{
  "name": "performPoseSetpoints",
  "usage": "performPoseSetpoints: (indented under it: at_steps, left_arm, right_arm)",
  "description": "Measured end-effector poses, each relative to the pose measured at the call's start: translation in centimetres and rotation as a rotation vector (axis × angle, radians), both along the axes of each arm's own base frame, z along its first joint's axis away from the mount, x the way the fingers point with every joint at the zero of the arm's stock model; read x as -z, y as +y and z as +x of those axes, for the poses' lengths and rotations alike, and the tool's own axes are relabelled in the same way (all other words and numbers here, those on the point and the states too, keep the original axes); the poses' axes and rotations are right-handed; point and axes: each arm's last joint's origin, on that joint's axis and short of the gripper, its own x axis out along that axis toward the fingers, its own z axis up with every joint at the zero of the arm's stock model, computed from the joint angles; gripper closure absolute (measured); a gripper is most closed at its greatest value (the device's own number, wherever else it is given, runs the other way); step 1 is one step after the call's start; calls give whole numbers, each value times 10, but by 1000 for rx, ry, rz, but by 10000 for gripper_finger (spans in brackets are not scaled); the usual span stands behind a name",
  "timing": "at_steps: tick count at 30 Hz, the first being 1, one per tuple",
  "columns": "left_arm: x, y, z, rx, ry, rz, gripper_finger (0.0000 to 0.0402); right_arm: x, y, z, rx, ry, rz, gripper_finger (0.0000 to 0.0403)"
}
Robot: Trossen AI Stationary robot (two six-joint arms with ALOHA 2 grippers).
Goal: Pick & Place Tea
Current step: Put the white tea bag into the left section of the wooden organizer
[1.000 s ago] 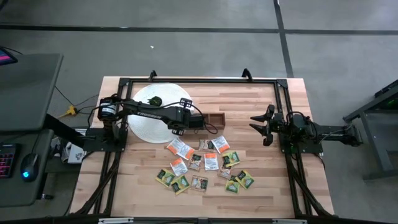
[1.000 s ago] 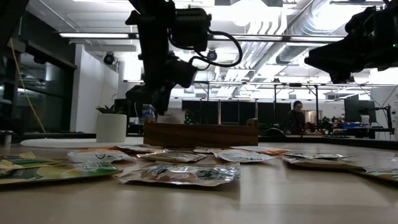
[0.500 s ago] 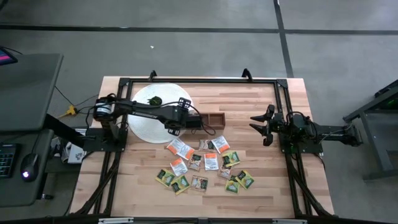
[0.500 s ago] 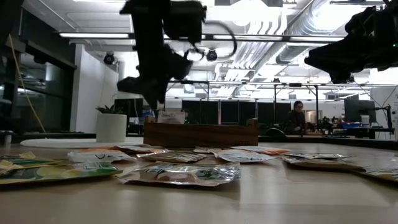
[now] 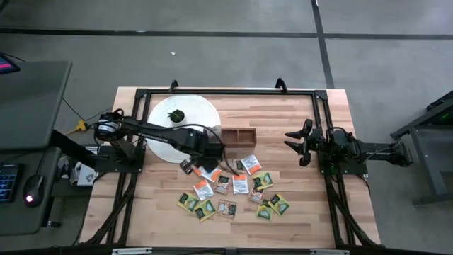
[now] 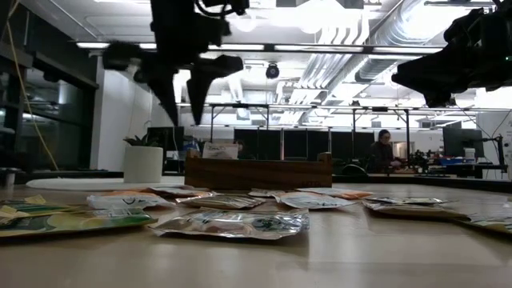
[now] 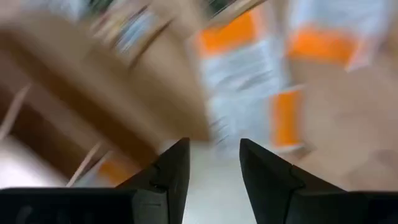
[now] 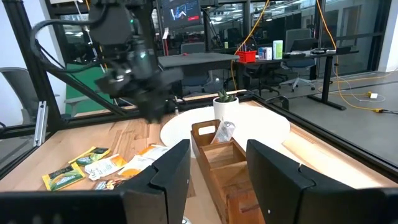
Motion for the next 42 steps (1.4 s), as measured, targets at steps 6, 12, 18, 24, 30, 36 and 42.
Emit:
performPoseSetpoints:
  at_steps: [6, 12, 18, 24, 30, 36, 42]
  left_arm:
    - [3, -13, 1, 112, 7, -56, 266]
    - [12, -16, 4, 228, 50, -94, 266]
    - [29, -11, 12, 224, 99, -84, 266]
    - [44, -3, 19, 99, 112, 2, 266]
    - [55, 0, 23, 57, 130, 39, 266]
    - [57, 0, 26, 27, 107, 51, 262]
    - [56, 0, 27, 24, 100, 58, 199]
  right_arm:
    - [0, 0, 0, 0, 0, 0, 250]
    - [0, 0, 0, -1, 0, 0, 250]
    - [0, 0, 0, -1, 0, 0, 250]
    - [0, 0, 0, -1, 0, 0, 250]
    - [0, 0, 0, 0, 1, 0, 250]
    - [0, 0, 0, 0, 1, 0, 250]
    - [0, 0, 0, 0, 0, 0, 250]
